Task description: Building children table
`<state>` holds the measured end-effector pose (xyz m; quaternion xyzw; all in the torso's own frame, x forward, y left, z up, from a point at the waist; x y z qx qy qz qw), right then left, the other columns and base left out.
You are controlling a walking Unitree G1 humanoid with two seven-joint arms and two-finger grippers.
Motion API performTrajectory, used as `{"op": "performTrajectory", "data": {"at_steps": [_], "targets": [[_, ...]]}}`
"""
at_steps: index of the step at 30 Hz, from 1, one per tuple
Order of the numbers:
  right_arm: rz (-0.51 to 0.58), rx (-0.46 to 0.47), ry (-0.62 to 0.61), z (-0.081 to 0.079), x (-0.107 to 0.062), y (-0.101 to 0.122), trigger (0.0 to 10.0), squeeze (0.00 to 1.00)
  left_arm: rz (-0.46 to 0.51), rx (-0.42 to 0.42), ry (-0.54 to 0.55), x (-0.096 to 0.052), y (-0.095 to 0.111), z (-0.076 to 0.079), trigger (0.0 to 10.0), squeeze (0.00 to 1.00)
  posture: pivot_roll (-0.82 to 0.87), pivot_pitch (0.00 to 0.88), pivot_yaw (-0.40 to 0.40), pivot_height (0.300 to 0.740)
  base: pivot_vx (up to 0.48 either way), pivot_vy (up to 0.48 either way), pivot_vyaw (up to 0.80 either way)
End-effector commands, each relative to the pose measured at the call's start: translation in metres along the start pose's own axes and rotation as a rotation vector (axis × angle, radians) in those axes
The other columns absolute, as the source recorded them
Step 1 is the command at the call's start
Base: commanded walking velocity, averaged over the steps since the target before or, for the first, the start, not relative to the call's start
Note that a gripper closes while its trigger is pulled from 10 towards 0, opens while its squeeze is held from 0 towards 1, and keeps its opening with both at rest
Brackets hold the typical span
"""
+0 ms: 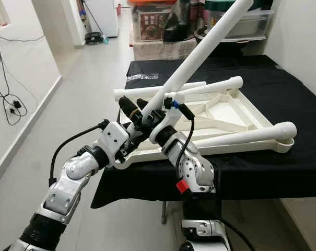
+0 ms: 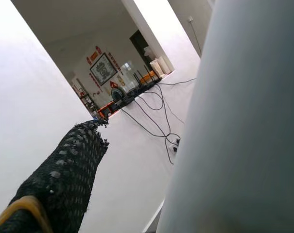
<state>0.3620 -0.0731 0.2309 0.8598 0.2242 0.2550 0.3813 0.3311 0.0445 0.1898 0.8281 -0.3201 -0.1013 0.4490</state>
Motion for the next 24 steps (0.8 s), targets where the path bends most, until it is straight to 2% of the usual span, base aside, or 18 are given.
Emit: {"op": "performTrajectory", "data": {"at_steps": [1,13,19,21,24], "targets": [[-0.003,-0.011,-0.007,-0.001,0.004,-0.002,10.0,0.0,0.004,0.009,-0.036,-0.001,0.004,0.011,10.0,0.0,0.0,0.0,0.001,0.74,0.0,0.0,0.0],[0.027,-0.006,-0.03,0.006,0.006,0.007,10.0,0.0,-0.004,0.014,-0.065,-0.007,0.004,0.024,10.0,0.0,0.0,0.0,-0.004,0.74,0.0,0.0,0.0],[0.012,0.004,-0.026,0.005,0.006,0.004,10.0,0.0,-0.003,0.021,-0.063,-0.008,0.003,0.025,10.0,0.0,0.0,0.0,-0.002,0.74,0.0,0.0,0.0],[-0.008,0.044,-0.022,0.005,0.005,-0.002,10.0,0.0,-0.001,0.029,-0.073,-0.01,0.003,0.026,10.0,0.0,0.0,0.0,-0.002,0.74,0.0,0.0,0.0],[-0.021,0.055,-0.016,0.005,0.004,-0.004,10.0,0.0,-0.001,0.033,-0.08,-0.011,0.003,0.027,10.0,0.0,0.0,0.0,0.001,0.74,0.0,0.0,0.0]]}}
Point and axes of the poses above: a point about 5 cm out from each wrist's last joint towards the gripper, its own x axis pointing out of the wrist towards the gripper, its own y axis along the axis of the wrist's last joint, z = x × y, the point moved 3 cm from there along x, pointing out of the wrist towards the gripper, and after that the axes turned 9 degrees about x, right-handed, at the moved point
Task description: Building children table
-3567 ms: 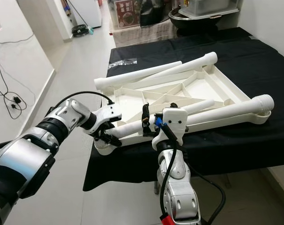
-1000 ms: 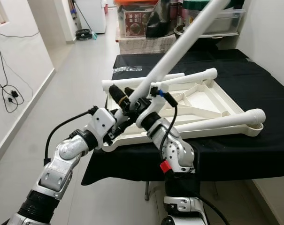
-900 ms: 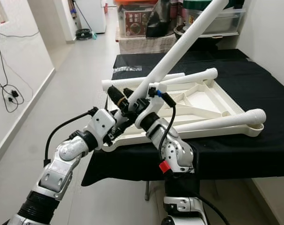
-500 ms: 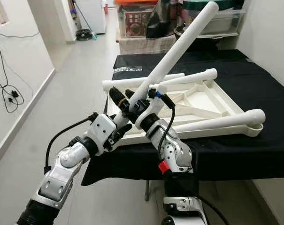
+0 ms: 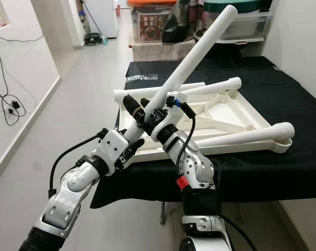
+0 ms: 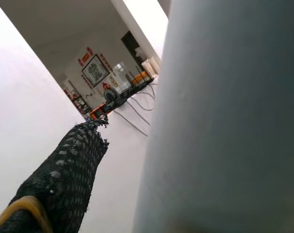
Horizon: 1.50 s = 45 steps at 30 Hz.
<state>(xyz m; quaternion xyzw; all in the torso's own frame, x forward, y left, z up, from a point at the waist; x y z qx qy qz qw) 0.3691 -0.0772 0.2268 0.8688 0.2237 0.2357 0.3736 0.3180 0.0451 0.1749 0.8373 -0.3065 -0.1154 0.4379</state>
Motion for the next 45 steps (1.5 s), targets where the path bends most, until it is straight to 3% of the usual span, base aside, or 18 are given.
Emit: {"op": "performTrajectory", "data": {"at_steps": [1,8,13,14,15,25,35,36,43,44,45], "targets": [[-0.034,0.032,0.026,-0.005,0.001,-0.009,10.0,0.0,0.043,0.024,-0.07,0.001,0.01,0.013,10.0,0.0,0.0,0.0,0.0,0.74,0.0,0.0,0.0],[-0.061,0.032,0.034,-0.007,0.001,-0.015,10.0,0.0,0.056,0.024,-0.077,0.001,0.013,0.013,10.0,0.0,0.0,0.0,0.0,0.74,0.0,0.0,0.0],[-0.076,0.036,0.038,-0.006,0.001,-0.018,10.0,0.0,0.059,0.027,-0.11,0.0,0.013,0.022,10.0,0.0,0.0,0.0,0.001,0.74,0.0,0.0,0.0],[-0.07,0.032,0.037,-0.006,0.001,-0.018,8.4,0.0,0.059,0.036,-0.114,-0.001,0.013,0.024,10.0,0.0,0.0,0.0,0.004,0.74,0.0,0.0,0.0],[-0.063,0.034,0.031,-0.005,0.001,-0.017,0.0,0.0,0.06,0.042,-0.118,-0.002,0.013,0.026,10.0,0.0,0.0,0.0,0.0,0.74,0.0,0.0,0.0],[-0.036,0.03,0.031,-0.004,0.001,-0.011,0.0,0.0,0.061,0.041,-0.144,-0.005,0.014,0.039,10.0,0.0,0.0,0.0,0.0,0.74,0.0,0.0,0.0],[-0.024,0.026,0.028,-0.004,0.002,-0.01,0.0,0.0,0.041,0.009,-0.151,-0.007,0.01,0.04,10.0,0.0,0.0,0.0,0.002,0.74,0.0,0.0,0.0],[-0.021,0.018,0.027,-0.004,0.002,-0.01,0.0,0.0,0.024,-0.035,-0.157,-0.009,0.006,0.04,10.0,1.0,0.0,0.0,0.005,0.74,0.0,0.0,0.0],[-0.012,0.0,0.024,-0.003,0.002,-0.008,0.0,0.0,-0.013,-0.052,-0.135,-0.011,-0.002,0.034,10.0,1.0,0.0,0.0,0.004,0.74,0.0,0.0,0.0],[-0.004,-0.001,0.019,-0.003,0.002,-0.007,0.0,0.0,-0.022,-0.038,-0.128,-0.011,-0.003,0.031,10.0,0.28,0.0,0.0,0.005,0.74,0.0,0.0,0.0],[-0.004,-0.001,0.019,-0.003,0.002,-0.007,0.0,0.0,-0.022,-0.038,-0.128,-0.011,-0.003,0.031,10.0,0.28,0.0,0.0,0.005,0.74,0.0,0.0,0.0]]}}
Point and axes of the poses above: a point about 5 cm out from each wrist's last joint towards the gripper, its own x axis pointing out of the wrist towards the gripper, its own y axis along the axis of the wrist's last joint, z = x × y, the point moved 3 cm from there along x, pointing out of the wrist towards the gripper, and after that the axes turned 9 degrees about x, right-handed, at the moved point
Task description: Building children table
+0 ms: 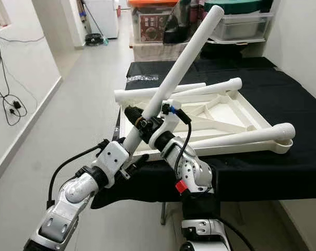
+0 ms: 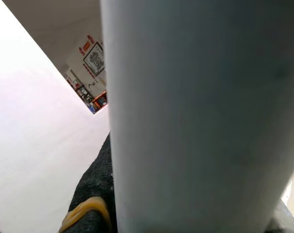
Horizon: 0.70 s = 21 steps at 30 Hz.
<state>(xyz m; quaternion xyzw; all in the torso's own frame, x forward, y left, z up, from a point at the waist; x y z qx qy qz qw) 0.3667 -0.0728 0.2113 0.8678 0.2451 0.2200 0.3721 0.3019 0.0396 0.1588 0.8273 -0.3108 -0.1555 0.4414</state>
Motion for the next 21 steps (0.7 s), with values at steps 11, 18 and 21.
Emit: {"op": "performTrajectory", "data": {"at_steps": [11,18,21], "targets": [[0.172,-0.057,-0.018,-0.005,0.007,0.044,0.0,0.0,-0.139,0.034,0.116,-0.009,-0.03,-0.032,10.0,0.0,0.0,0.0,0.005,0.74,0.0,0.0,0.0],[0.251,-0.203,-0.113,0.0,0.005,0.062,0.0,0.0,-0.172,0.032,0.272,-0.015,-0.036,-0.065,10.0,0.0,0.0,0.0,0.001,0.74,0.0,0.0,0.0],[0.326,-0.306,-0.229,0.008,0.0,0.074,0.0,0.0,-0.136,-0.051,0.319,-0.016,-0.031,-0.065,10.0,0.0,0.0,0.0,-0.002,0.74,0.0,0.0,0.0]]}}
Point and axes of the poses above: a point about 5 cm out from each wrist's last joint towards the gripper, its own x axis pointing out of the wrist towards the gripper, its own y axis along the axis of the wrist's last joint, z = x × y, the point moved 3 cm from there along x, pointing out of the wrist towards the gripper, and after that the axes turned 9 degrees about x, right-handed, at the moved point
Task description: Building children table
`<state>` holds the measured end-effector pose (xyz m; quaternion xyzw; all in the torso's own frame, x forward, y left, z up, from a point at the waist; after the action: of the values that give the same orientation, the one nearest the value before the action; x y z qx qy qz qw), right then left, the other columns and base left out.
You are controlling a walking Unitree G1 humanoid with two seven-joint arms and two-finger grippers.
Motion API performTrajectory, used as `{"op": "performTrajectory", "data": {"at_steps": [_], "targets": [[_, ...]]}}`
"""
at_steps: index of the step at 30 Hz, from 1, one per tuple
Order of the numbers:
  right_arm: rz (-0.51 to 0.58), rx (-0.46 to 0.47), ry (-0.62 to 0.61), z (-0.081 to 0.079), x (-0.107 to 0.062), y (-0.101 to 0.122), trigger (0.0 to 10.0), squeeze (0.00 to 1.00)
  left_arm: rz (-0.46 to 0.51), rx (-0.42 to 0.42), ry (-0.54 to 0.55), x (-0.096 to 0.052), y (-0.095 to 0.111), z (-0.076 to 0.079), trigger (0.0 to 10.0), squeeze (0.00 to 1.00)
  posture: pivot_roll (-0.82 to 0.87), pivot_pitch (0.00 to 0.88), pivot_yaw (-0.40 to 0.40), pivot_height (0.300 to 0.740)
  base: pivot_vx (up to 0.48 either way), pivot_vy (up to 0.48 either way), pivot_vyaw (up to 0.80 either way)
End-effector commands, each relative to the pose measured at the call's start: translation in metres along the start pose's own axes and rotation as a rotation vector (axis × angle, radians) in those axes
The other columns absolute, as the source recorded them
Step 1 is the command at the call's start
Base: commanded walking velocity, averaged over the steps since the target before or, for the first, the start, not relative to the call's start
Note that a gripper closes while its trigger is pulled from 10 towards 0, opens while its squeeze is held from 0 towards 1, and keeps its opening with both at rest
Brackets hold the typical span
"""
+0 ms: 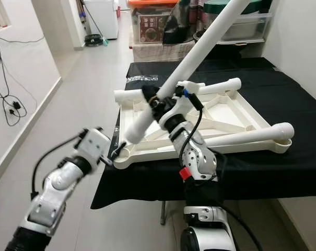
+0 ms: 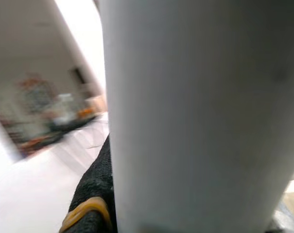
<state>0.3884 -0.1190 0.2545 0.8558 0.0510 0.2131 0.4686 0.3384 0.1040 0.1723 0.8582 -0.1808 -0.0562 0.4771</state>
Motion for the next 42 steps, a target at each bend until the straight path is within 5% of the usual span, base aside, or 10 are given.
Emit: {"op": "performTrajectory", "data": {"at_steps": [1,2,3,17,31,42], "targets": [[0.07,-0.116,-0.056,0.0,0.003,0.012,0.0,0.0,0.011,-0.112,0.027,-0.005,0.002,0.007,10.0,0.0,0.0,0.0,-0.007,0.74,0.0,0.0,0.0],[0.088,-0.162,-0.068,0.0,0.003,0.014,0.0,0.0,0.02,-0.159,0.043,-0.007,0.005,0.01,10.0,0.0,0.0,0.0,-0.007,0.74,0.0,0.0,0.0],[0.089,-0.197,-0.066,-0.002,0.004,0.013,10.0,0.0,0.022,-0.212,0.049,-0.009,0.006,0.015,10.0,0.0,0.01,0.0,-0.008,0.74,0.0,0.0,0.0],[0.066,-0.317,-0.042,-0.012,-0.011,-0.013,10.0,0.0,-0.001,-0.317,0.038,-0.031,0.009,0.053,10.0,0.0,0.01,0.0,-0.019,0.74,0.0,0.0,0.15],[0.091,-0.372,-0.09,-0.005,0.001,-0.001,10.0,0.0,0.013,-0.338,0.014,-0.032,0.017,0.059,10.0,0.0,0.01,0.0,-0.027,0.74,0.0,0.0,0.8],[0.049,-0.327,-0.054,0.002,0.014,0.004,10.0,0.0,-0.004,-0.356,0.03,-0.041,0.016,0.057,10.0,0.0,0.02,0.033,-0.046,0.74,0.0,0.0,0.0]]}}
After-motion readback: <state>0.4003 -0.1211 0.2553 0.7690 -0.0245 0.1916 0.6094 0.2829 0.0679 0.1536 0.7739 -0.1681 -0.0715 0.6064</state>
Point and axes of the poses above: a point about 5 cm out from each wrist's last joint towards the gripper, its own x axis pointing out of the wrist towards the gripper, its own y axis along the axis of the wrist's last joint, z = x × y, the point moved 3 cm from there along x, pointing out of the wrist towards the gripper, and after that the axes turned 9 degrees about x, right-handed, at the moved point
